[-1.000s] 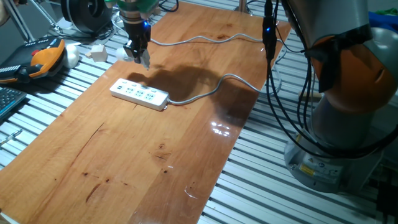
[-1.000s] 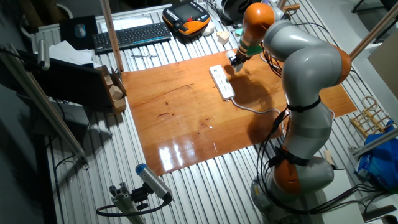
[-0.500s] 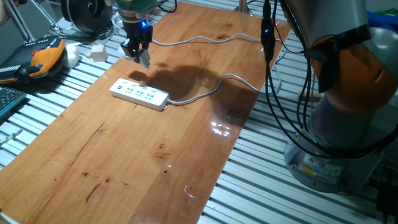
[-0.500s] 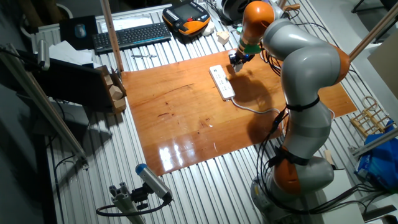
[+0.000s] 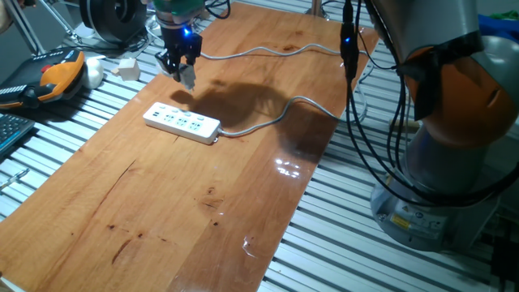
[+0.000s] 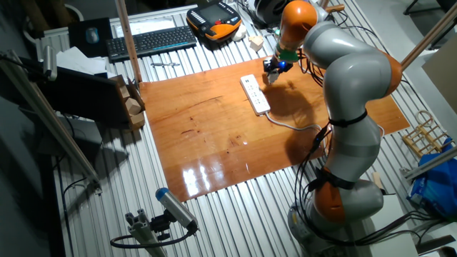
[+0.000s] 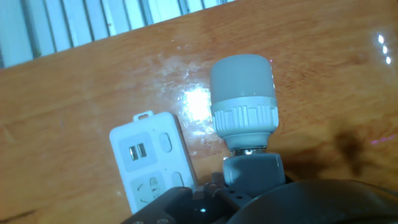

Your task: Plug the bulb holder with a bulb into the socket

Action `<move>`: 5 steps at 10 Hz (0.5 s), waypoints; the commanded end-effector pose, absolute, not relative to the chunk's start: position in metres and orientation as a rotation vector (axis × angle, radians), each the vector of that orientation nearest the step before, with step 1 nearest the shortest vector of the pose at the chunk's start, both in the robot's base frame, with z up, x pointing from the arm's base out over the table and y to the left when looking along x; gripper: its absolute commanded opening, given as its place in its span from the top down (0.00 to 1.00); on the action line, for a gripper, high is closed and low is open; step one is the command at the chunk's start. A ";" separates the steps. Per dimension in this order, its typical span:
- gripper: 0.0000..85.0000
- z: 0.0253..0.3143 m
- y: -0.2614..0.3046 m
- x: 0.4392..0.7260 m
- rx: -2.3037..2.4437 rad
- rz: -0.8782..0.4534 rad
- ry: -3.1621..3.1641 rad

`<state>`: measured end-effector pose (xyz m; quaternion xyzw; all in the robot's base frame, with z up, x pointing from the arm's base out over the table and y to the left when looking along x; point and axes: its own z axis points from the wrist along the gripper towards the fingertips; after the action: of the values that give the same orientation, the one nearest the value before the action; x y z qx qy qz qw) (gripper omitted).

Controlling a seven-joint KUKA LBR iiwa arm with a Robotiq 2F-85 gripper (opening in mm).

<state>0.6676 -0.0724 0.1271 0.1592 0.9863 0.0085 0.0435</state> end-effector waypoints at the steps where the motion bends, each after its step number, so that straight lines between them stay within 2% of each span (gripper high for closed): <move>1: 1.00 0.127 -0.072 0.667 0.604 0.012 2.998; 5: 1.00 0.128 -0.073 0.668 0.969 0.002 2.937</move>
<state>0.6680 -0.0732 0.1280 0.2459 0.9690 0.0028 0.0239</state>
